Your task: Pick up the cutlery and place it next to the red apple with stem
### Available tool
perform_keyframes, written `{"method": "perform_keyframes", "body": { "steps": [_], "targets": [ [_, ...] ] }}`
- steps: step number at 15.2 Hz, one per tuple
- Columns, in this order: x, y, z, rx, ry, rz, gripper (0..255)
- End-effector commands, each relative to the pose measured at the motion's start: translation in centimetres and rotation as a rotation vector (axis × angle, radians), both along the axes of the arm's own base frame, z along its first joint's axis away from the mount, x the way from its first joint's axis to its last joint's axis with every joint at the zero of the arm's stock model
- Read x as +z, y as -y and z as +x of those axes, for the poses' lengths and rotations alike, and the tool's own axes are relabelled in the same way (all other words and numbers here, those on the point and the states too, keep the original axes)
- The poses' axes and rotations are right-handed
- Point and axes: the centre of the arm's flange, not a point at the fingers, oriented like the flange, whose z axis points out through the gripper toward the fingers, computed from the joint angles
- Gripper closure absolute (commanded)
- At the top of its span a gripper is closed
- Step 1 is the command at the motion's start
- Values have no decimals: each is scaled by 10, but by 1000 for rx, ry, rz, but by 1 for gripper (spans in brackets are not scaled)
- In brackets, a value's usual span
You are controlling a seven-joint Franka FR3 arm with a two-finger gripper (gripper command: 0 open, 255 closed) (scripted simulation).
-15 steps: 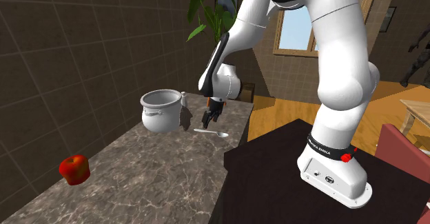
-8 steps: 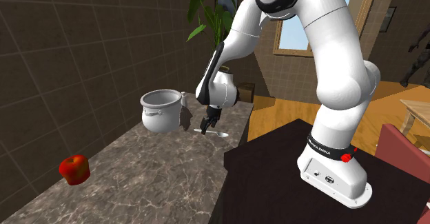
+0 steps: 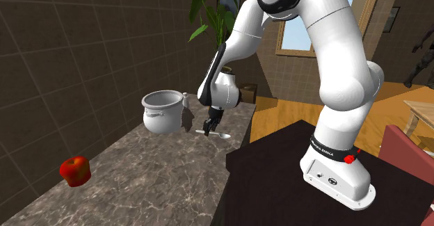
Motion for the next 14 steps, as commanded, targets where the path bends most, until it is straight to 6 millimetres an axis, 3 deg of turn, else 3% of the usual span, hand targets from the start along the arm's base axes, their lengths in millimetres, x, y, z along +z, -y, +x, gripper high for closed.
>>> {"method": "perform_keyframes", "body": {
  "steps": [1,9,14],
  "targets": [
    [0,0,0,0,0,0,255],
    [0,0,0,0,0,0,255],
    [26,0,0,0,0,0,255]
  ]
}}
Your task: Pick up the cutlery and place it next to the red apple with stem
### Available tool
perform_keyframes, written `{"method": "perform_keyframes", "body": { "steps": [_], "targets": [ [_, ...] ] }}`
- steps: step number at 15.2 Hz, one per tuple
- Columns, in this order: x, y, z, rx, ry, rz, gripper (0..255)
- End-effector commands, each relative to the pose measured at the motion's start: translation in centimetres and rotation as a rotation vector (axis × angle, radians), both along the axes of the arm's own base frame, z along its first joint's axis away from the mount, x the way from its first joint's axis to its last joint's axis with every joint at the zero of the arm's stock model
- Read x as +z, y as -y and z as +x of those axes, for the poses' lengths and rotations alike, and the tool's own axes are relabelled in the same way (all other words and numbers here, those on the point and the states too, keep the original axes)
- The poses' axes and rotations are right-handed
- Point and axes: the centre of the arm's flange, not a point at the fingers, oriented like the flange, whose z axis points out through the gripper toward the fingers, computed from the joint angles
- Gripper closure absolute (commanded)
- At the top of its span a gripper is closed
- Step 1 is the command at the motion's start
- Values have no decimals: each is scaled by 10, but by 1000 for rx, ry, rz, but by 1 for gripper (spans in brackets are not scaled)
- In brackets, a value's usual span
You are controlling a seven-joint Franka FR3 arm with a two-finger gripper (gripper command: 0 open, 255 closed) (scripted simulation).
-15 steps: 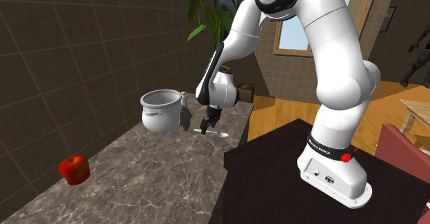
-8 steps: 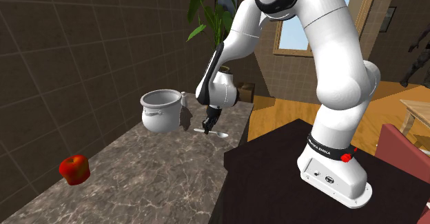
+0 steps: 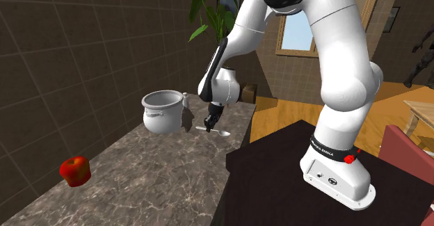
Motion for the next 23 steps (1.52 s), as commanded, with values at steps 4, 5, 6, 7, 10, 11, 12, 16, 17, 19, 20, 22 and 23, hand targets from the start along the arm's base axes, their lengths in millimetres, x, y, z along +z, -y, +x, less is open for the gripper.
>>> {"method": "perform_keyframes", "body": {
  "steps": [4,5,6,7,10,11,12,16,17,19,20,22,23],
  "targets": [
    [27,0,0,0,0,0,255],
    [32,0,0,0,0,0,255],
    [37,0,0,0,0,0,255],
    [42,0,0,0,0,0,255],
    [58,0,0,0,0,0,255],
    [64,0,0,0,0,0,255],
    [69,0,0,0,0,0,255],
    [90,0,0,0,0,0,255],
    [95,0,0,0,0,0,255],
    [106,0,0,0,0,0,255],
    [111,0,0,0,0,0,255],
    [122,0,0,0,0,0,255],
    [127,0,0,0,0,0,255]
  ]
}}
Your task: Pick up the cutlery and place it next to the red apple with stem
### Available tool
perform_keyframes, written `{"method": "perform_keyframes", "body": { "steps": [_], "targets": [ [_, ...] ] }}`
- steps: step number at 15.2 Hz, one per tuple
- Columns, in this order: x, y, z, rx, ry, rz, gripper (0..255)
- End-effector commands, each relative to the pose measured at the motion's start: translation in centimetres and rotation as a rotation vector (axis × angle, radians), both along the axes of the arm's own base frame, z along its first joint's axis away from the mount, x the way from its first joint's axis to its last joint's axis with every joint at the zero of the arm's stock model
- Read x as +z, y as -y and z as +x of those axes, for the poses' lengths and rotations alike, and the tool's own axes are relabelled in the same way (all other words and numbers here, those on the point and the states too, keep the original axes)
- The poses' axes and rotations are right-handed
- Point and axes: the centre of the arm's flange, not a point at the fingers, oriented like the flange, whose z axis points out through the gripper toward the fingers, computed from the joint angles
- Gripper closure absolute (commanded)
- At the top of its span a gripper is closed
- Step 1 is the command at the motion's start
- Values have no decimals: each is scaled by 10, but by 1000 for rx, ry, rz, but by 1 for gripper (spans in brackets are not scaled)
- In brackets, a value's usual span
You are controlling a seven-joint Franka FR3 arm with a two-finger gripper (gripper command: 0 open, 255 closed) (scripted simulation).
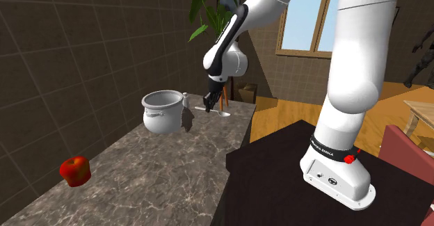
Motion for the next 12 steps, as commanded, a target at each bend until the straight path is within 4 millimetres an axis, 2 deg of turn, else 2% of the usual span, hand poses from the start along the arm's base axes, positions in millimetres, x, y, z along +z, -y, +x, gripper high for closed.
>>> {"method": "perform_keyframes", "body": {
  "steps": [1,8,12],
  "targets": [
    [10,0,0,0,0,0,255],
    [45,0,0,0,0,0,255],
    [45,-51,-13,0,0,0,255]
  ]
}}
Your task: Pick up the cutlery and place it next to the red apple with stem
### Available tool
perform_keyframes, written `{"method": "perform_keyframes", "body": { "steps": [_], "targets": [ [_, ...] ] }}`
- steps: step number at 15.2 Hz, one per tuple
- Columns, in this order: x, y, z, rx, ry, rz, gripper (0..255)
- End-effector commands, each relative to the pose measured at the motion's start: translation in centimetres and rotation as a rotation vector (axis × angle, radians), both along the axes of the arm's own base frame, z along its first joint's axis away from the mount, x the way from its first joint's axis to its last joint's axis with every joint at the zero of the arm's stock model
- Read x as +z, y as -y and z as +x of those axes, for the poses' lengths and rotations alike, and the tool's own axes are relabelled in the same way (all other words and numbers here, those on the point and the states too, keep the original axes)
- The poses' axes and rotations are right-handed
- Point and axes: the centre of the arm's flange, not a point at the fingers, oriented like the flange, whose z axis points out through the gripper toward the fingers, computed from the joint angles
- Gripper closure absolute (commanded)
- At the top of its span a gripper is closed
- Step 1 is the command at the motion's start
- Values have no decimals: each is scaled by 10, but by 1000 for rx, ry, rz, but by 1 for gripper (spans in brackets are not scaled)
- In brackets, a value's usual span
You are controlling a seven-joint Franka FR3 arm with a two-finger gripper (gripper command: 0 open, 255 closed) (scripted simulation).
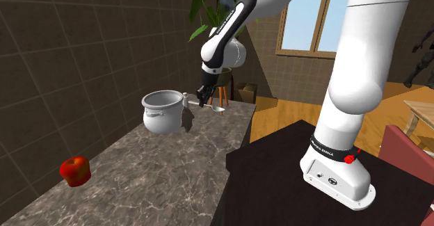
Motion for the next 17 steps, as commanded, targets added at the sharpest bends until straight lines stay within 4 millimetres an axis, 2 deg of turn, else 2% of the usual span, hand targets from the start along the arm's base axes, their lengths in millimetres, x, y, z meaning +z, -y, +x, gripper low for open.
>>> {"method": "perform_keyframes", "body": {
  "steps": [1,17],
  "targets": [
    [0,-26,-8,-2,0,0,255],
    [1,-231,-62,-2,0,0,255]
  ]
}}
